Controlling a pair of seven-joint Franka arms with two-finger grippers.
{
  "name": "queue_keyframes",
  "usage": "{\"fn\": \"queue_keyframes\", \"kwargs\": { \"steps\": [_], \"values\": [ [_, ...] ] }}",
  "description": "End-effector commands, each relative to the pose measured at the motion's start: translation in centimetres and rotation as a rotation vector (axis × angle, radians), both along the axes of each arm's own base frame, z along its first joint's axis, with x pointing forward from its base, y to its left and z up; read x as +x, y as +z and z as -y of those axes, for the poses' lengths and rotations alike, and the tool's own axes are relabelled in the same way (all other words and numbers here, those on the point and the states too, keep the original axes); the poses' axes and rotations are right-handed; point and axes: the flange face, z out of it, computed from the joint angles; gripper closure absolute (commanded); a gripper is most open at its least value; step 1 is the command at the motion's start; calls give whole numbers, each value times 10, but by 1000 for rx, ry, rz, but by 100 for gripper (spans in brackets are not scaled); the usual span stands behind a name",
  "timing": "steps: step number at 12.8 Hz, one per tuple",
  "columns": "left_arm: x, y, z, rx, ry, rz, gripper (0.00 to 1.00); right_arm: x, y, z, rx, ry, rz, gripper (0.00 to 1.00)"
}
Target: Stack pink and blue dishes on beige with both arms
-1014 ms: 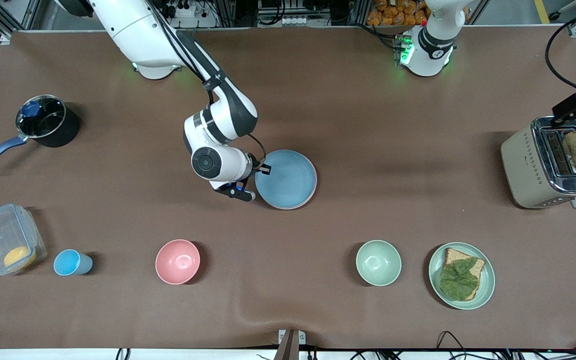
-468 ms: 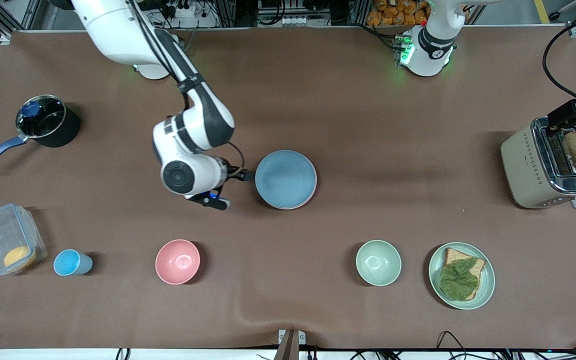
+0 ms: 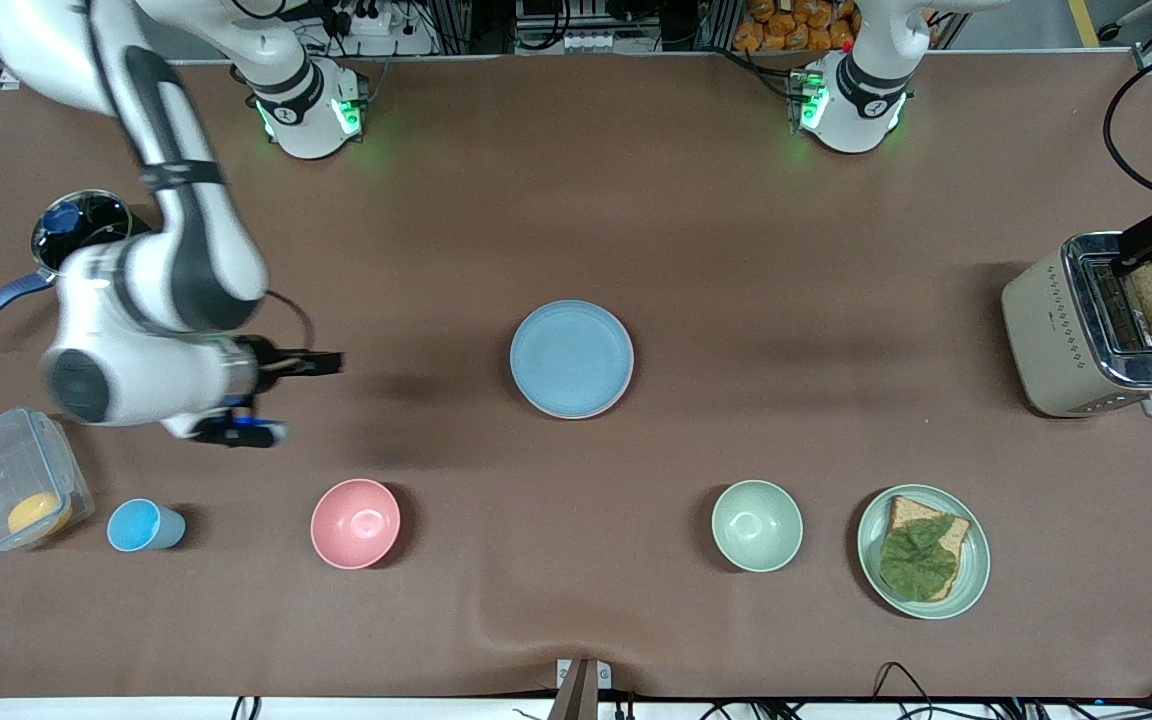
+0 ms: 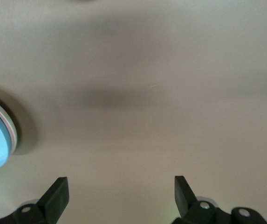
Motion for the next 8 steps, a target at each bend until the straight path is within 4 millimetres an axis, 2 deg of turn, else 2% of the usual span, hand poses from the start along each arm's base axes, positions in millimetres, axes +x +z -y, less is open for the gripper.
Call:
{"fn": "queue_keyframes", "kwargs": {
  "steps": [1, 2, 3, 6, 7, 8],
  "values": [
    [1, 5, 3, -16, 41, -12, 0, -19, 77, 40, -64, 66, 104, 0],
    [1, 7, 7, -15, 71, -6, 0, -29, 109, 53, -94, 69, 141, 0],
    [3, 9, 27, -13, 83, 1, 0, -38, 137, 68, -97, 86, 186, 0],
    [4, 14, 45, -14, 108, 14, 0, -64, 200, 126, -79, 142, 305, 0],
    [3, 18, 47, -13, 106, 22, 0, -72, 216, 135, -86, 131, 333, 0],
    [5, 23, 61, -13, 86, 34, 0, -79, 229, 133, -89, 124, 343, 0]
  ]
}}
